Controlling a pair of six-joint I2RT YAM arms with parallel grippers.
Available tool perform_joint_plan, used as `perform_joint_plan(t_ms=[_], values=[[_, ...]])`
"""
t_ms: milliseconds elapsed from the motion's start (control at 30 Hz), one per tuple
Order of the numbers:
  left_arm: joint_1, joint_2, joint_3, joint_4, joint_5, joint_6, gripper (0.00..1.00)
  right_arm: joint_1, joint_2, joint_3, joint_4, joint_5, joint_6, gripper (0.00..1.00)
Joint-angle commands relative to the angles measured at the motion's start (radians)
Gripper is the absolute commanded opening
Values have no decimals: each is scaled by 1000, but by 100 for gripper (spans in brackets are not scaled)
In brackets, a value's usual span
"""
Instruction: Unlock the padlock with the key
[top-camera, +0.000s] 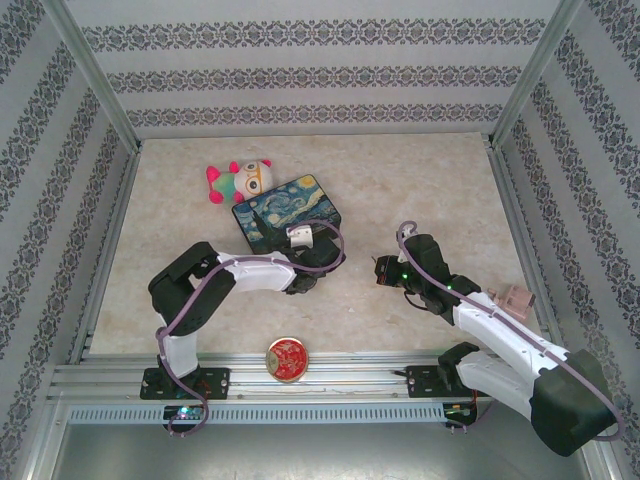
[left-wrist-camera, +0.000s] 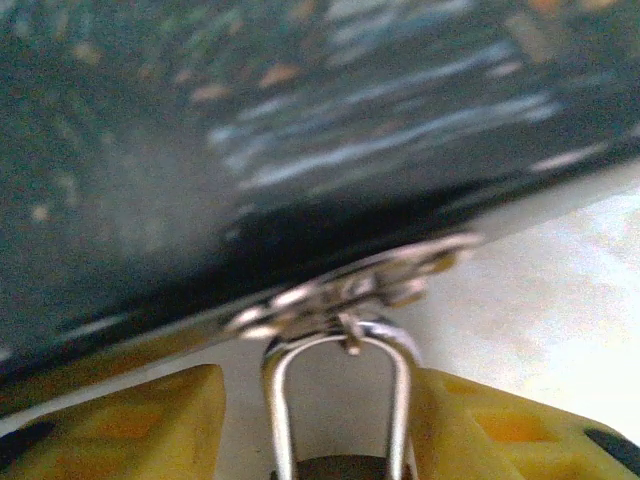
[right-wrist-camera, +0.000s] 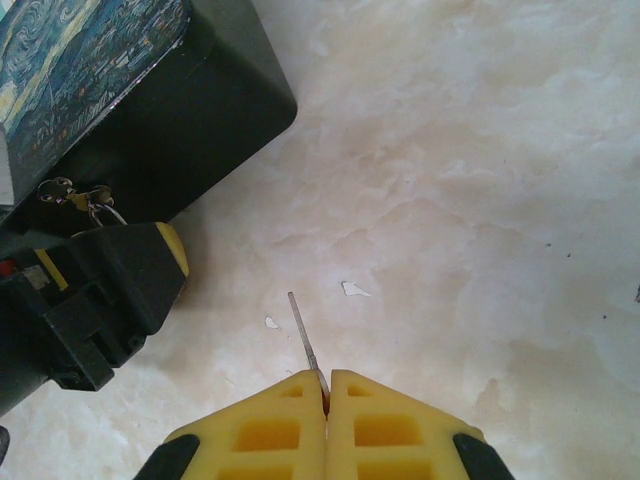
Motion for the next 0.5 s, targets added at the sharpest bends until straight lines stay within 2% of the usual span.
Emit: perform_joint_plan(t_ms=[0,467], values=[[12,14,10,-62,-39,-57,47,16,2,17,24,19,-21,0],[21,42,20,-9,-19,-8,46,25,40,32,38,15,-24,0]])
